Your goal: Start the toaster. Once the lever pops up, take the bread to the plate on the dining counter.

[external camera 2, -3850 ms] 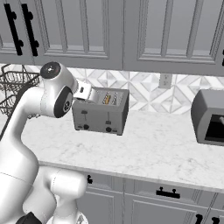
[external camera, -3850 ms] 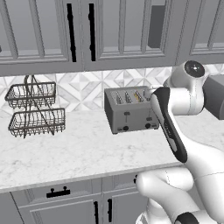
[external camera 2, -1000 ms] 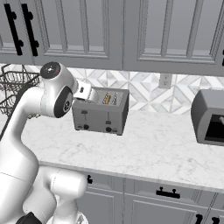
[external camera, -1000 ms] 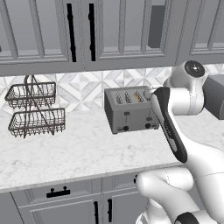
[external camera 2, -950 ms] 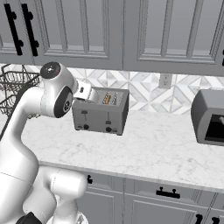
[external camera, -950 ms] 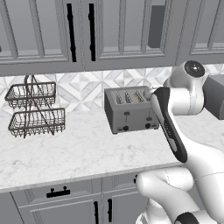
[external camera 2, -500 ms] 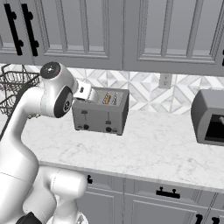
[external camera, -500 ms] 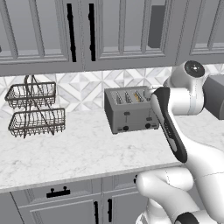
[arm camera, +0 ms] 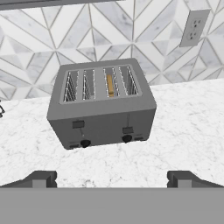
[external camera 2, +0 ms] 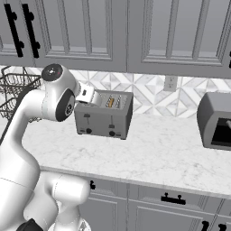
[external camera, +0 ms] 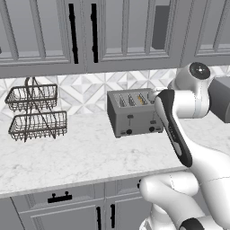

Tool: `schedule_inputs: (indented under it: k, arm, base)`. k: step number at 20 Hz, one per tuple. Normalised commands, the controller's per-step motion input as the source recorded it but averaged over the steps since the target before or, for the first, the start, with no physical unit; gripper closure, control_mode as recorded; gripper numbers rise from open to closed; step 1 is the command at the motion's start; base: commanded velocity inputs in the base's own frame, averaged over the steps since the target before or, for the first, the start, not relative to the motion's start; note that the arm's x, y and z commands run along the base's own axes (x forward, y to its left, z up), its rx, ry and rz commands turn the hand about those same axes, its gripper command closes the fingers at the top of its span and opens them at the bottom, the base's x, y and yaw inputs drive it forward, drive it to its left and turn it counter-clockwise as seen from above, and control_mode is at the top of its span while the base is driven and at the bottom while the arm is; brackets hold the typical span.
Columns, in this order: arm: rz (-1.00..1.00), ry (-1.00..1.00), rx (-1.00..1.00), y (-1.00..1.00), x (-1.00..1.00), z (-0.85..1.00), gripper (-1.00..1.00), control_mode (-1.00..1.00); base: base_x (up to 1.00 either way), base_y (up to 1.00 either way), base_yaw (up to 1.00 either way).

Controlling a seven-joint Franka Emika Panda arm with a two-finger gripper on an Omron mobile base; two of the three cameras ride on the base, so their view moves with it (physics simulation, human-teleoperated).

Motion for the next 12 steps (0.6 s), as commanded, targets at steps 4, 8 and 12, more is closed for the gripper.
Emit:
schedule_inputs:
  k: [4, 8, 12]
  arm:
    - [0.00, 0.00, 0.00, 0.00, 0.00, 0.00, -1.00, -1.00]
    - [0.00, 0.00, 0.00, 0.00, 0.00, 0.00, -1.00, -1.00]
    - [0.00, 0.00, 0.00, 0.00, 0.00, 0.00, -1.00, -1.00]
  base:
    - [0.00, 0.00, 0.00]
    - [0.00, 0.00, 0.00]
    - [0.00, 0.00, 0.00]
